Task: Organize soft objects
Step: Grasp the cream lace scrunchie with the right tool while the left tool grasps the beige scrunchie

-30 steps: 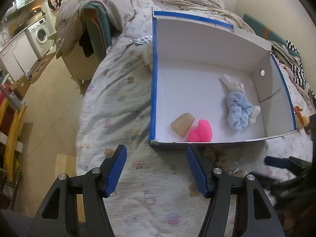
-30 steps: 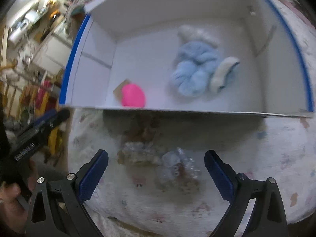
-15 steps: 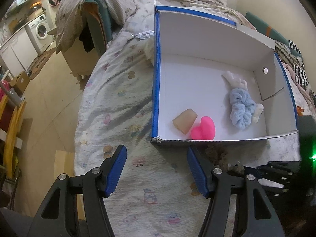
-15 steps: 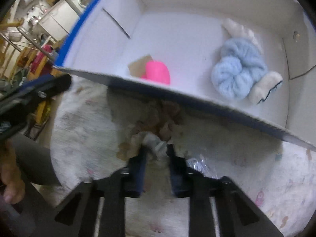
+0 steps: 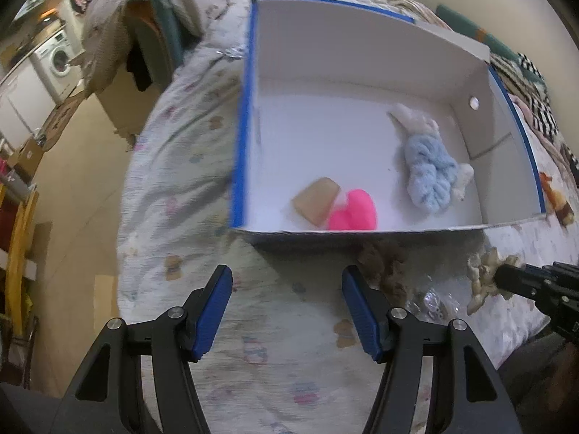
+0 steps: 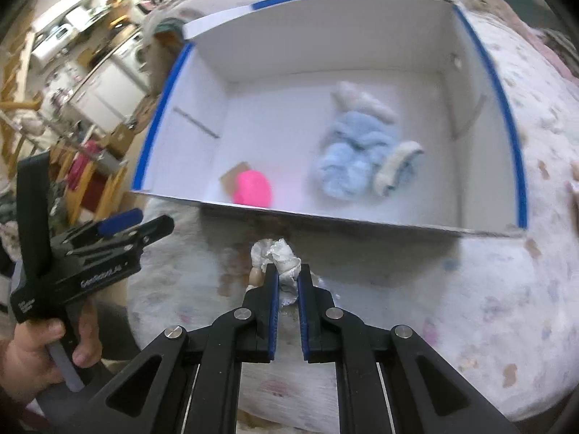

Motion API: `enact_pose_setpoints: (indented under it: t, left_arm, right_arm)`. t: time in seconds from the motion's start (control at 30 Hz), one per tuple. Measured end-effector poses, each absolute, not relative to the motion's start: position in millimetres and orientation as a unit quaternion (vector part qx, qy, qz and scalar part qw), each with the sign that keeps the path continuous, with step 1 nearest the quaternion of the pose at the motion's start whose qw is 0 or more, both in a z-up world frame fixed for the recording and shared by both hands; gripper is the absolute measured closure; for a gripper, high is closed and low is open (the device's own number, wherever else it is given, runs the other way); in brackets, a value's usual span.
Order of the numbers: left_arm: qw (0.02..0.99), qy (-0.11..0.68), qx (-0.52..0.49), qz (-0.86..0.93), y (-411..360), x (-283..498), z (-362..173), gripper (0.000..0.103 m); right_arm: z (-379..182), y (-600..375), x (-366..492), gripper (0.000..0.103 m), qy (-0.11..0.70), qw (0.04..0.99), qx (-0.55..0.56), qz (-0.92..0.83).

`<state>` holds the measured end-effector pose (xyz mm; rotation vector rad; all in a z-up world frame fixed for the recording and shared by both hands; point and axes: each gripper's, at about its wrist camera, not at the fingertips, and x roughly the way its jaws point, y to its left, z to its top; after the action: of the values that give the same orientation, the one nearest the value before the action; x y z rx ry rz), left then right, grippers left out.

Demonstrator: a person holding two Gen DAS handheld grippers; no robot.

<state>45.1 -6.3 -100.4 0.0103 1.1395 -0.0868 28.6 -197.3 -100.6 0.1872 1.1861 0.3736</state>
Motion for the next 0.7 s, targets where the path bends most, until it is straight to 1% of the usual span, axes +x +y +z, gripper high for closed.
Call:
enact_pose_setpoints:
  t: [0.2,0.23,0.27,0.3,0.47,0.53,0.6,0.67,0.7]
  left_arm:
    - [0.813,0.574,0.001,-0.100,-37.7,52.4,-121.5,0.044]
    - [0.806,0.582,0.006,-0.108,-45.1,54.2,-127.5,0.045]
    - [0.803,0.585,0.010,-0.111,-49.6,55.2,-131.0,0.050]
    - [0.800,0.588,0.016,-0.116,-55.3,56.7,-135.4,0.053]
    - [0.782,0.609,0.017,-0.130,-68.8,65.7,-153.2,0.053]
    - [0.776,0.618,0.015,-0.126,-68.9,69.3,-158.5,0.062]
    - [0.771,0.624,0.008,-0.124,-66.8,71.4,-161.7,0.082]
    - [0.768,0.628,-0.001,-0.125,-63.3,72.2,-162.7,0.090]
    - [0.769,0.627,-0.001,-0.125,-62.3,71.8,-161.9,0.091]
  right_arm:
    - [-109.9,-212.7,32.8,0.092,0.568,0.804,0.091,0.151]
    - [-112.3,-214.1,33.8,0.092,0.570,0.803,0.093,0.149]
    - [-114.2,-216.2,34.5,0.092,0.571,0.802,0.093,0.148]
    - [-115.3,-217.5,34.0,0.091,0.573,0.801,0.091,0.146]
    - [-127.0,-219.5,38.5,0.091,0.583,0.796,0.081,0.137]
    - [-129.2,-218.3,41.0,0.091,0.584,0.797,0.076,0.134]
    - [-129.1,-216.6,43.2,0.092,0.585,0.797,0.074,0.135]
    - [-129.8,-216.1,45.0,0.092,0.585,0.797,0.073,0.135]
    - [-130.3,-215.5,45.5,0.092,0.586,0.796,0.073,0.136]
